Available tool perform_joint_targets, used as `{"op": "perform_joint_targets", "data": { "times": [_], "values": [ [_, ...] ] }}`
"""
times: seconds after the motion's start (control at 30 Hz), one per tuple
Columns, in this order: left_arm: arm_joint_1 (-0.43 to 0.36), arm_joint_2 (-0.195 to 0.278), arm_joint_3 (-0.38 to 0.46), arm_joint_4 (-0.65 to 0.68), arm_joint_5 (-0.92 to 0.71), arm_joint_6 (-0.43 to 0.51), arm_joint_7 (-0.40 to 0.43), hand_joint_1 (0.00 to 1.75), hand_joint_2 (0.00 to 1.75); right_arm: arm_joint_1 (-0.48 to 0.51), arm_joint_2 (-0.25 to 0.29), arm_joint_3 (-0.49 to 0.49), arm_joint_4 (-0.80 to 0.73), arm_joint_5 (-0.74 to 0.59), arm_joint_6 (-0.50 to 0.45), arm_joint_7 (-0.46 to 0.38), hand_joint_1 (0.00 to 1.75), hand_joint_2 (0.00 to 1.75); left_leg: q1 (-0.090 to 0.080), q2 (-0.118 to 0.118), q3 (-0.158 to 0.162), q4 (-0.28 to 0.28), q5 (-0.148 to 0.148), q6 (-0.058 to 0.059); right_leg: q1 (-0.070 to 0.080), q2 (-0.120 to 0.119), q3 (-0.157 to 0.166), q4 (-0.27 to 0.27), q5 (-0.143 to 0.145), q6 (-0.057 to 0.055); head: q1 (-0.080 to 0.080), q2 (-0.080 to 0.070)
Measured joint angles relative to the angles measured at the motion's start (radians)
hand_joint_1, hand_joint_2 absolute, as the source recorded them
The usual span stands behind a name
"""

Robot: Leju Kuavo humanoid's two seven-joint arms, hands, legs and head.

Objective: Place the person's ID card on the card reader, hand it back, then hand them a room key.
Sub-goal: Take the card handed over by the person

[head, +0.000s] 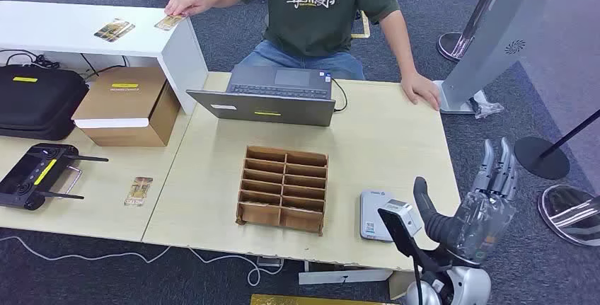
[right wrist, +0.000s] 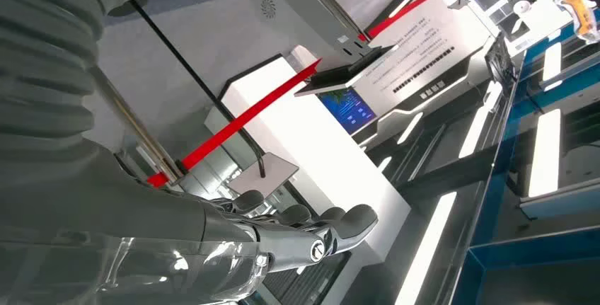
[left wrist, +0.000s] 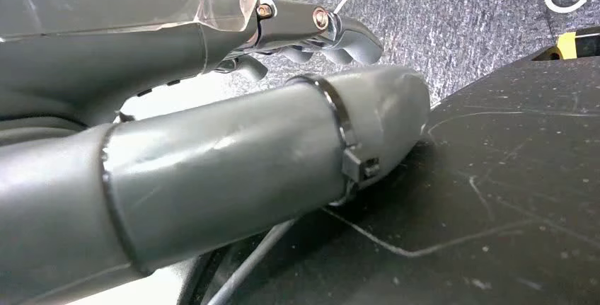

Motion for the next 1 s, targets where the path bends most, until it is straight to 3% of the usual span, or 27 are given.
{"op": "perform_joint_targets", "data": {
  "times": [1.0],
  "values": [
    [-0.004,0.002,-0.006,0.0,0.001,-0.01,-0.002,0.0,0.0,0.004,0.001,-0.015,-0.008,-0.013,0.0,-0.025,0.0,1.75,0.0,0.0,0.0,0.0,0.0,0.0,0.0,0.0,0.0,0.0,0.0,0.0,0.0,0.0]
  ]
}}
